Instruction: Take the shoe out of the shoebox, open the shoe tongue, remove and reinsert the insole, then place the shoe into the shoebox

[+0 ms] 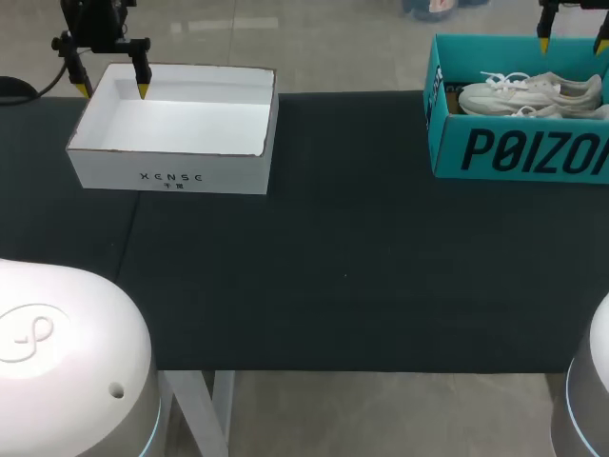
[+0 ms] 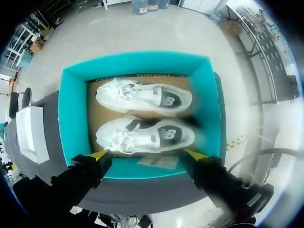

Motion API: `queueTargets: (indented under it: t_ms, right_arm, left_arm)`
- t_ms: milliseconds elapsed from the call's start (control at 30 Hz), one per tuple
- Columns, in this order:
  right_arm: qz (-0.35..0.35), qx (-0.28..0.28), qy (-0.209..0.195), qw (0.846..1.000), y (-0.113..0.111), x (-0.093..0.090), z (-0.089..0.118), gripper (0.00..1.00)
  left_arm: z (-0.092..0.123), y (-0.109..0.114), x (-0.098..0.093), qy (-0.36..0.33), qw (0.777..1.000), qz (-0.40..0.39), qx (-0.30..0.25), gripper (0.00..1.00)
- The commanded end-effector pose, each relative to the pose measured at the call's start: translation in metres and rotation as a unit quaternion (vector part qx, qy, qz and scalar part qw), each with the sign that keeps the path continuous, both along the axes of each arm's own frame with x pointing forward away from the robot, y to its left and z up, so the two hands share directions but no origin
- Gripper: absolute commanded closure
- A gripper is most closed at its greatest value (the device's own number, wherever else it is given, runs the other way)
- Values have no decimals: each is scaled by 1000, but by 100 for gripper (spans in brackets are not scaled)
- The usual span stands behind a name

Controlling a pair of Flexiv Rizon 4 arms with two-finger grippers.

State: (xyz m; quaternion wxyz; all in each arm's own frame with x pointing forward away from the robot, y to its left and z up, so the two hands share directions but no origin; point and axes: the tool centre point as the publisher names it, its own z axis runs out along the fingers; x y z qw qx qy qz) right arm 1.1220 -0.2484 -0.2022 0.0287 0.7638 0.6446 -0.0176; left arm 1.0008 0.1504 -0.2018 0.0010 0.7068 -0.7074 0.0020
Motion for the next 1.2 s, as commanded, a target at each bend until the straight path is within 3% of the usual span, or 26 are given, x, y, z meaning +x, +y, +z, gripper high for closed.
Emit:
queueTargets:
  t_ms: [33, 267, 467, 900, 1200]
  right_arm:
    - [-15, -20, -30, 999, -6, -13, -19, 0]
    - [-68, -13, -21, 997, -47, -28, -54, 0]
    - [-94, -30, -14, 995, -67, -35, -73, 0]
    - [-93, -28, -8, 995, -67, -35, -74, 0]
    - [-18, -23, 12, 1000, -101, -33, -98, 0]
  left_arm:
    - [1, 0, 0, 0, 1000, 0, 1, 0]
    - [1, 0, 0, 0, 1000, 0, 1, 0]
    - [1, 0, 0, 0, 1000, 0, 1, 0]
    - [1, 0, 0, 0, 1000, 0, 1, 0]
    - [1, 0, 0, 0, 1000, 0, 1, 0]
